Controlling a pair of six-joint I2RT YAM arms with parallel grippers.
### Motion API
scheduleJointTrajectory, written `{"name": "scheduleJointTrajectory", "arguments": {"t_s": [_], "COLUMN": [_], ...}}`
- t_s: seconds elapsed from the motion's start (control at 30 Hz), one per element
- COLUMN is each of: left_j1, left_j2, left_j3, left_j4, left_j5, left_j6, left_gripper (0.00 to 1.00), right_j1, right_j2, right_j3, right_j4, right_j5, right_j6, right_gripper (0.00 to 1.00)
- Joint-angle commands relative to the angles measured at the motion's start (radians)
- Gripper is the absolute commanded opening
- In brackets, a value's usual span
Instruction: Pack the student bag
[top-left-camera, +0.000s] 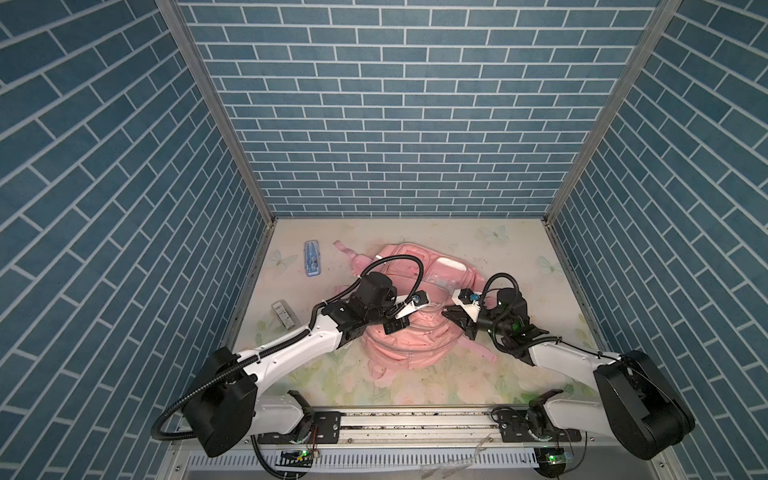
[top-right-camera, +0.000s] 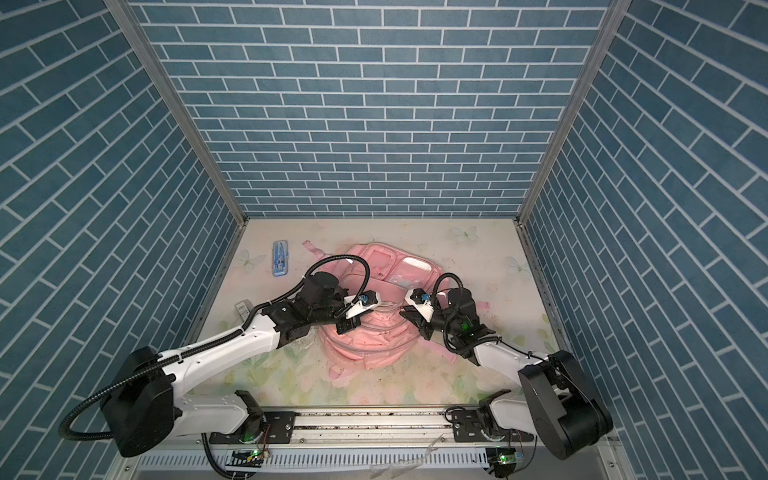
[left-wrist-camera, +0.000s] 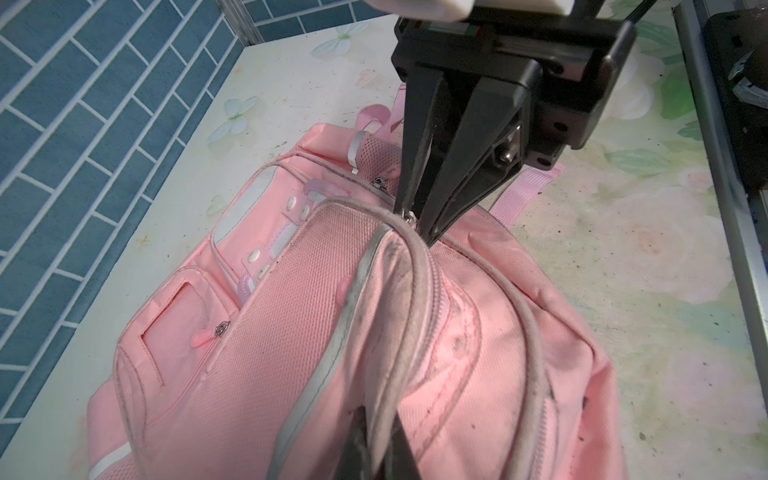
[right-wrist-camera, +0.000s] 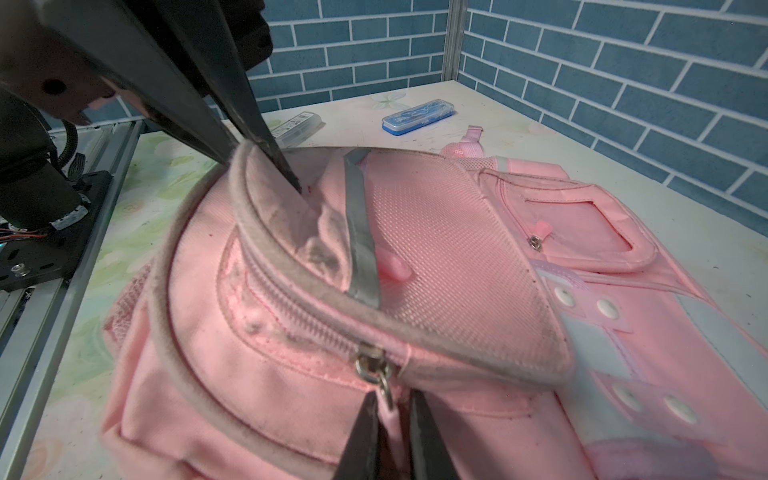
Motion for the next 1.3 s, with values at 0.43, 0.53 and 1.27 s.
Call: {"name": "scheduleJointTrajectory", "arguments": {"t_s": [0.43,0.53,1.27], "left_j1": [-0.196,-0.233,-0.220], "left_j2": [0.059,0.120,0.236], "left_j3": [0.107,0.167,0.275], "left_j4": [0.175,0.168,0.093], "left_j5": [-0.280,-0.360,-0.278], "left_j6": [-0.422,-0.515,-0.532], "left_gripper": [0.00,0.00,0.00], "right_j1": [-0.006,-0.020,0.059], "right_j2": [-0.138,-0.146,-0.294], "right_j3": [0.104,0.154,0.051], "right_j4": [-0.300,-0.398,-0.338], "right_j5": [0.319,0.327,0.227], "right_j6": [0.120,0.126,0.195], "right_gripper": [0.00,0.00,0.00]}}
